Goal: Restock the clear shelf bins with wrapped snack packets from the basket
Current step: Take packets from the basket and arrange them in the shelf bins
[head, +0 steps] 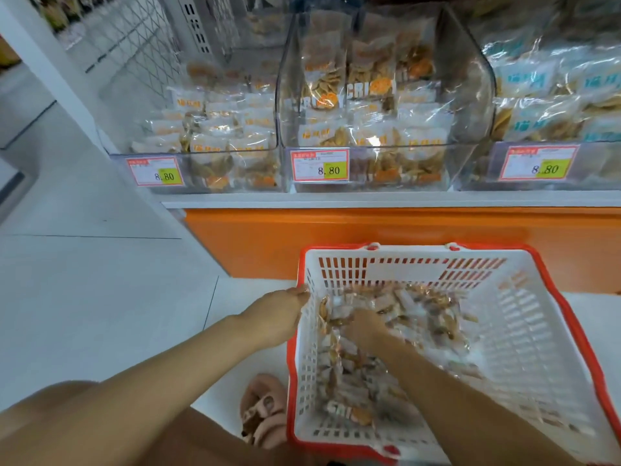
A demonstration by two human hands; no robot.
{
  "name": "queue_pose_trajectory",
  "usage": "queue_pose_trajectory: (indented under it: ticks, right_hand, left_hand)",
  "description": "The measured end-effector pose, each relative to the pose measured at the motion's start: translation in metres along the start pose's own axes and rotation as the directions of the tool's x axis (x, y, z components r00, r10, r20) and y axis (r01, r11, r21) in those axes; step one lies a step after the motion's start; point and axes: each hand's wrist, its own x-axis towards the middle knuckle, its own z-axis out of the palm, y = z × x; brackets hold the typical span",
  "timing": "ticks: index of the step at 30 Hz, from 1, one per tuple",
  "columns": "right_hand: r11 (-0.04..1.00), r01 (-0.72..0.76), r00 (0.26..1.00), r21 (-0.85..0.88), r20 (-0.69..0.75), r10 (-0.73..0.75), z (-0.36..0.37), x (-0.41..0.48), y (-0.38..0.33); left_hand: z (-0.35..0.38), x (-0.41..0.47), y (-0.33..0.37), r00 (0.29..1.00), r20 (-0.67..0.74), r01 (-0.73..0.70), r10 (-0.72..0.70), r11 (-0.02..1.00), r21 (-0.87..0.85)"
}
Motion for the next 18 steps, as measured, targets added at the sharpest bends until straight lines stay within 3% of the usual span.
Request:
queue_pose_trajectory:
  ticks: [2, 4, 9, 13, 15, 16, 18]
  right_hand:
    - [0.988, -0.076, 0.996, 0.135, 0.056, 0.069, 0.026, 0.003, 0.005]
    - [0.962, -0.129, 0.991, 0.241, 0.01, 0.13, 0.039, 0.002, 0.002]
    - [0.986, -0.156, 0.986, 0.059, -0.056, 0.159, 0.035, 0.002, -0.008]
    - [0.985, 0.06, 0.979, 0.16, -0.201, -0.027, -0.016, -0.024, -0.017]
    - [0.948, 0.238, 0.908, 0.214, -0.396, -0.139, -0.05, -0.045, -0.021]
    - [0.915, 0.362, 0.83, 0.176, -0.507, -0.231, -0.065, -0.058, -0.023]
    - [0.789, 0.606, 0.529, -0.106, -0.687, -0.498, -0.096, -0.081, -0.027]
  left_hand:
    - [0.001, -0.002, 0.003, 0.999, 0.045, -0.019, 0.016, 0.997, 0.068]
    - [0.002, -0.001, 0.004, 0.999, 0.048, -0.02, 0.017, 0.997, 0.07]
    - [-0.001, 0.006, -0.003, 0.999, 0.013, 0.042, -0.041, 0.994, -0.104]
    - [-0.005, 0.011, 0.005, 0.99, -0.051, 0.107, -0.129, 0.943, -0.314]
    - [-0.013, 0.016, 0.013, 0.97, -0.076, 0.146, -0.232, 0.799, -0.584]
    - [-0.021, 0.018, 0.018, 0.961, -0.019, 0.165, -0.276, 0.627, -0.761]
    - [-0.04, 0.017, 0.029, 0.968, 0.151, 0.186, -0.2, 0.168, -0.968]
